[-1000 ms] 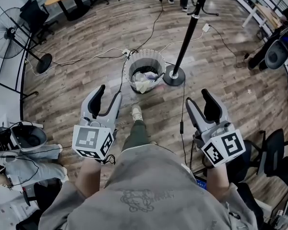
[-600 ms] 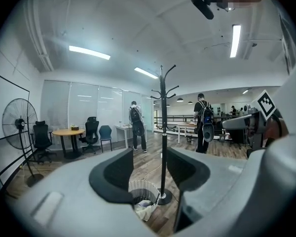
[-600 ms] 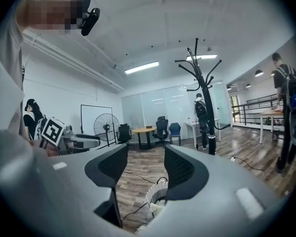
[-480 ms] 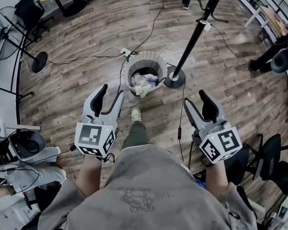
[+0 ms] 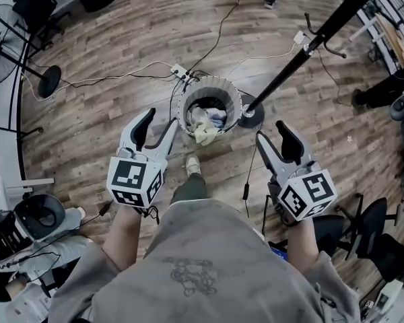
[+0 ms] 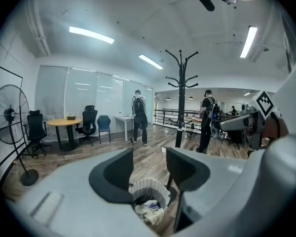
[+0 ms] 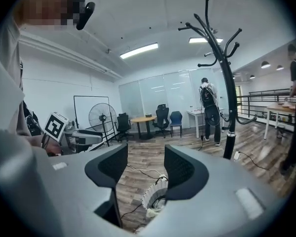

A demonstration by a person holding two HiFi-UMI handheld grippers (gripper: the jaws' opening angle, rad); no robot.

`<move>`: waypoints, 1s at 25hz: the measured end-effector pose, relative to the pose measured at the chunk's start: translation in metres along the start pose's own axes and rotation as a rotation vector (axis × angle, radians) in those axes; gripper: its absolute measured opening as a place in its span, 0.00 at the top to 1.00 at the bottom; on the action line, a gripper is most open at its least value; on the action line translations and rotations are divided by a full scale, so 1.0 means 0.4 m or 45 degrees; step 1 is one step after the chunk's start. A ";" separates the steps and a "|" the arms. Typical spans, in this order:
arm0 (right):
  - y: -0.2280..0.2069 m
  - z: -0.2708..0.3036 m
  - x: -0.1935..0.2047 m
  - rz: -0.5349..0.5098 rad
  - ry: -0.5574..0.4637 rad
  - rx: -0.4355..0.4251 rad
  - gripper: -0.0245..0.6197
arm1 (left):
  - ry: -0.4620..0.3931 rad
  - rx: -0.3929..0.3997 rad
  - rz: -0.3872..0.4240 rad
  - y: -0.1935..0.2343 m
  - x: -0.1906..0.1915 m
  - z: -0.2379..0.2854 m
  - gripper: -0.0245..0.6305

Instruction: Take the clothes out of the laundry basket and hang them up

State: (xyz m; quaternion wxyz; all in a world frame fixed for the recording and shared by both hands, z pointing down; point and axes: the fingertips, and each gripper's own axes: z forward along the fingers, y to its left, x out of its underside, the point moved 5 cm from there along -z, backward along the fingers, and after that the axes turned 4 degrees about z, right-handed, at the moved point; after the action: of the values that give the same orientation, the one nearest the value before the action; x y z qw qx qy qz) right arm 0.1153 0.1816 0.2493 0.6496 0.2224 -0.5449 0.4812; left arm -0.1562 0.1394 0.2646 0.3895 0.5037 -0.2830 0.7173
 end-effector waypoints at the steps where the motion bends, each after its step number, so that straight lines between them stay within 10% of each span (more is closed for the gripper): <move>1: -0.004 0.033 -0.004 0.001 0.016 0.002 0.56 | 0.013 0.007 -0.003 0.025 0.002 0.022 0.65; 25: -0.178 0.407 0.038 -0.015 0.358 -0.003 0.57 | 0.263 0.082 -0.039 0.217 0.080 0.311 0.65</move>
State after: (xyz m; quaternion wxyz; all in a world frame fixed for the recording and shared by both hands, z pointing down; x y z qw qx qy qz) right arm 0.0960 0.0237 0.3302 0.7226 0.1554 -0.4478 0.5032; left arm -0.1729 0.0021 0.3349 0.4109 0.4437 -0.2104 0.7681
